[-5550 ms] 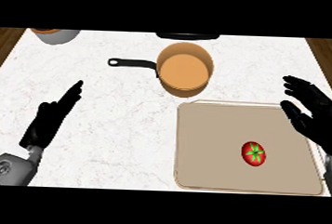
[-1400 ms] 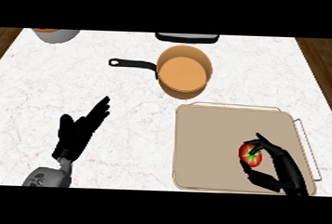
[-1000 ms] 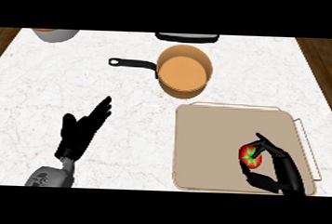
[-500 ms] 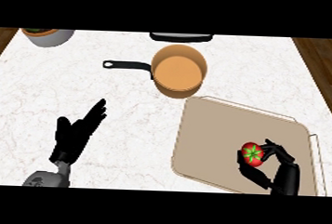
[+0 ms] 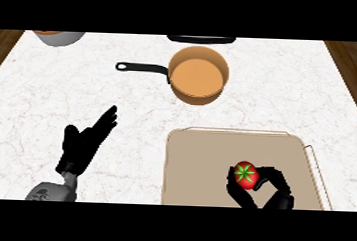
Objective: Pick the tomato from the tray and place it in the pot
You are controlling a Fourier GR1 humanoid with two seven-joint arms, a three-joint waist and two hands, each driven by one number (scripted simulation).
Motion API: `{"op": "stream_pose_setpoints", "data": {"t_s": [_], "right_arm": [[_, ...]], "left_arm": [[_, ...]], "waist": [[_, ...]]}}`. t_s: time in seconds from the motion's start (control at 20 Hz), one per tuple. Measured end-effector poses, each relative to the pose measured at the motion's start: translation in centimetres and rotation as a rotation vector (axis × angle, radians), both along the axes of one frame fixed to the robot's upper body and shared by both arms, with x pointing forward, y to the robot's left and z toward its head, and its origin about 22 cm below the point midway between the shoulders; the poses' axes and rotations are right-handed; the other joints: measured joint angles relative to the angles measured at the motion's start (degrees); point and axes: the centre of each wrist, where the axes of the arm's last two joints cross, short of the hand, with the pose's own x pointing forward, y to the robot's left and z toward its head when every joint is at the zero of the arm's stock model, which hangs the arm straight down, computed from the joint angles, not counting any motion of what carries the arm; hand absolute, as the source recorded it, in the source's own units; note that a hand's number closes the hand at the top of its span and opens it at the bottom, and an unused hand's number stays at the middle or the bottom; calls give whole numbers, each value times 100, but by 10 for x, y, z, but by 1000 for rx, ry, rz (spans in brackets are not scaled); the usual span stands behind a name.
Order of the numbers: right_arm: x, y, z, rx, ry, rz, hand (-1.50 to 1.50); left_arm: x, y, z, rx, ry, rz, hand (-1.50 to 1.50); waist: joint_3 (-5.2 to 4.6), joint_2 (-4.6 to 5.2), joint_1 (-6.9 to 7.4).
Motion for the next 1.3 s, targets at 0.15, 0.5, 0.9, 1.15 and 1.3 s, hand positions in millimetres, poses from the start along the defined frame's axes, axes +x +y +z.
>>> {"op": "stream_pose_setpoints", "data": {"t_s": [0.15,0.5,0.9,1.15,1.3], "right_arm": [[-7,13,0,-49,-1,-18,150],[-3,16,2,-120,-9,-58,150],[28,4,8,-149,6,-86,150],[56,-4,14,-159,75,-70,150],[80,-10,22,-178,126,-51,150]], "left_arm": [[1,-2,4,0,-7,-9,0],[4,-6,7,2,-17,-24,0],[7,-8,10,11,-24,-39,0],[9,-13,11,9,-28,-53,0],[10,-16,11,11,-28,-62,0]], "waist": [[-8,22,68],[-34,87,134],[-58,127,236],[-68,137,303],[-70,130,369]]}}
